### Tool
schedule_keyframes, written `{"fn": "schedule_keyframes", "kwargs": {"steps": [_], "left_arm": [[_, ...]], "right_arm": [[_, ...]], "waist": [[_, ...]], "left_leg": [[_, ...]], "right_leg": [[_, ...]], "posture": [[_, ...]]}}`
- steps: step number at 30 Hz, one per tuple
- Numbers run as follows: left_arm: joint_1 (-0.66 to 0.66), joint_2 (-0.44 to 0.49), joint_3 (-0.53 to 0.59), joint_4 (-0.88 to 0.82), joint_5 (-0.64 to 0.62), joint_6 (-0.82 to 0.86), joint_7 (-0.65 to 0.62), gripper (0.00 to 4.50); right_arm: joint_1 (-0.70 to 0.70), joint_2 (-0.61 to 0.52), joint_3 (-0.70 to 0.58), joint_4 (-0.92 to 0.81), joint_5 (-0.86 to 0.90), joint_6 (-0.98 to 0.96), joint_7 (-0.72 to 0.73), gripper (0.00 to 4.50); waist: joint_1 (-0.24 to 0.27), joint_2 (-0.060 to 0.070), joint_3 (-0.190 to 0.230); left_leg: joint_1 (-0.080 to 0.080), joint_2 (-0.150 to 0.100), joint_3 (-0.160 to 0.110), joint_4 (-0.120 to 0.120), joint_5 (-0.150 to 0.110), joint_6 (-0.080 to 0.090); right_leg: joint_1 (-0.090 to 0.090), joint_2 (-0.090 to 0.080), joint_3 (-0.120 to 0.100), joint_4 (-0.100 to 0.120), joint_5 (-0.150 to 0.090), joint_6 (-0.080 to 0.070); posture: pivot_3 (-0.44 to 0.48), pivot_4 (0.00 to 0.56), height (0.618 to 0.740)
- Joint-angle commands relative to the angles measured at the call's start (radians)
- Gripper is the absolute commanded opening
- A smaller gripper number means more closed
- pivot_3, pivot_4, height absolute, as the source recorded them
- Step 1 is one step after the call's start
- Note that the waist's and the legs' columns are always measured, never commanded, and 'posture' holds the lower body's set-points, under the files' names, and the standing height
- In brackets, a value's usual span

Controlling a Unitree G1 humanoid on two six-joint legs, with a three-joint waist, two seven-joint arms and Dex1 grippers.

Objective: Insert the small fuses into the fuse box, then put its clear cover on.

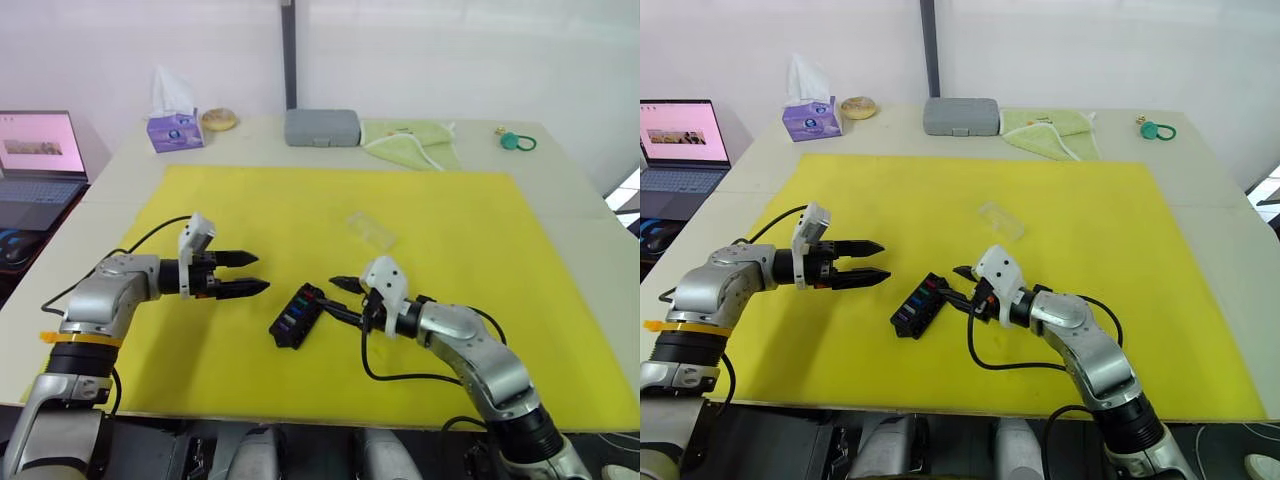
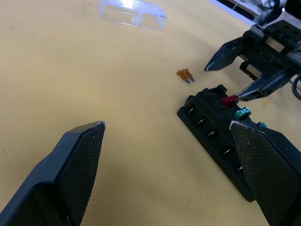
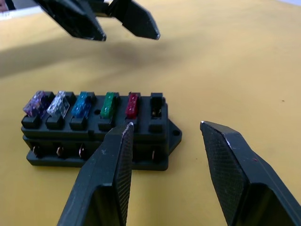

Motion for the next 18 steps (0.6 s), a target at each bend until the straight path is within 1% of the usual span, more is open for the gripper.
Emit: {"fn": "schedule_keyframes", "kwargs": {"steps": [1, 8, 9, 11, 12, 15, 18], "left_arm": [[-0.018, 0.019, 0.035, -0.013, -0.012, -0.001, -0.007, 4.50], [-0.029, 0.040, 0.042, 0.002, -0.006, -0.009, -0.014, 4.50], [-0.029, 0.040, 0.042, 0.003, -0.006, -0.010, -0.013, 4.50], [-0.027, 0.036, 0.039, 0.002, -0.003, -0.014, -0.009, 4.50], [-0.025, 0.034, 0.038, 0.000, -0.003, -0.014, -0.007, 4.50], [-0.015, 0.030, 0.037, -0.012, -0.007, -0.011, -0.004, 4.50], [-0.009, 0.029, 0.036, -0.017, -0.007, -0.011, -0.001, 4.50]], "right_arm": [[0.012, -0.002, -0.070, -0.039, 0.050, 0.028, -0.018, 2.41], [0.006, -0.064, -0.076, -0.013, 0.017, 0.069, -0.029, 2.41], [-0.003, -0.049, -0.098, -0.007, 0.053, 0.130, -0.046, 2.41], [-0.023, 0.016, -0.189, -0.001, 0.222, 0.320, -0.074, 2.41], [-0.028, 0.031, -0.212, -0.004, 0.270, 0.378, -0.075, 2.41], [-0.041, 0.045, -0.234, -0.003, 0.320, 0.463, -0.092, 2.41], [-0.054, 0.053, -0.227, 0.014, 0.335, 0.497, -0.110, 2.41]], "waist": [[0.000, 0.000, 0.000], [0.000, 0.000, 0.000], [-0.001, 0.000, 0.000], [-0.002, 0.000, 0.000], [-0.001, 0.000, 0.000], [0.000, 0.000, 0.000], [0.000, 0.000, 0.000]], "left_leg": [[0.000, 0.000, 0.000, 0.000, 0.000, 0.000], [0.000, 0.000, 0.000, 0.000, 0.000, 0.000], [0.000, 0.000, 0.000, 0.000, 0.000, 0.000], [0.000, 0.000, 0.000, 0.000, 0.000, 0.000], [0.000, 0.000, 0.000, 0.000, 0.000, 0.000], [0.000, 0.001, 0.000, 0.000, 0.000, 0.000], [0.000, 0.000, 0.000, 0.000, 0.000, 0.000]], "right_leg": [[0.000, 0.000, 0.000, 0.000, 0.000, 0.000], [0.000, 0.000, 0.000, 0.000, 0.000, 0.000], [0.000, 0.000, 0.000, 0.000, 0.000, 0.000], [0.000, 0.000, 0.000, 0.000, 0.000, 0.000], [0.000, 0.000, 0.000, 0.000, 0.000, 0.000], [0.000, 0.000, 0.000, 0.000, 0.000, 0.000], [0.000, 0.000, 0.000, 0.000, 0.000, 0.000]], "posture": [[0.000, 0.150, 0.737], [0.000, 0.150, 0.737], [0.000, 0.150, 0.737], [0.000, 0.150, 0.737], [0.000, 0.150, 0.737], [0.000, 0.150, 0.737], [0.000, 0.150, 0.737]]}}
